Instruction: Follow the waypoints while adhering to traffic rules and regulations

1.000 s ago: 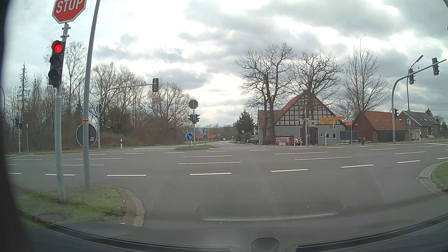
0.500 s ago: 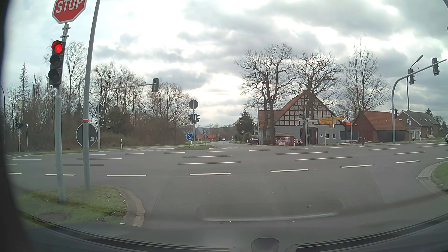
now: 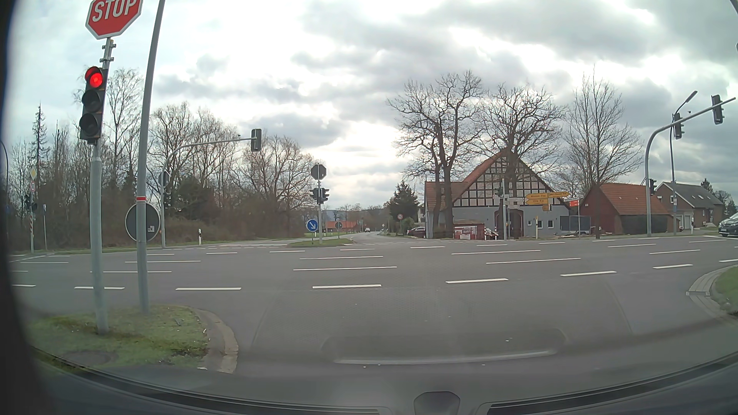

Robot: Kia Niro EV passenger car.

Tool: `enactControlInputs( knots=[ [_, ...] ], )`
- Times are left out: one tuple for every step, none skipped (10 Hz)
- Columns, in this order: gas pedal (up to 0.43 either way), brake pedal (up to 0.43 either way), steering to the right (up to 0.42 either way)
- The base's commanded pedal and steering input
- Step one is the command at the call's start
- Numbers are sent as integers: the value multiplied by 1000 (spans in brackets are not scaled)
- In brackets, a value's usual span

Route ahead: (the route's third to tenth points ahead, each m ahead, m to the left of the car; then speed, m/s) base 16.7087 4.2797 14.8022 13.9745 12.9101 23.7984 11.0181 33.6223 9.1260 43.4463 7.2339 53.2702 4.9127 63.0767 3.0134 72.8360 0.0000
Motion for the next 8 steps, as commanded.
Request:
enactControlInputs(
  knots=[
    [0, 232, -2],
    [0, 232, -2],
    [0, 232, -2],
    [0, 238, -2],
    [0, 232, -2],
    [0, 232, -2],
    [0, 232, -2],
    [0, 232, -2]
  ],
)
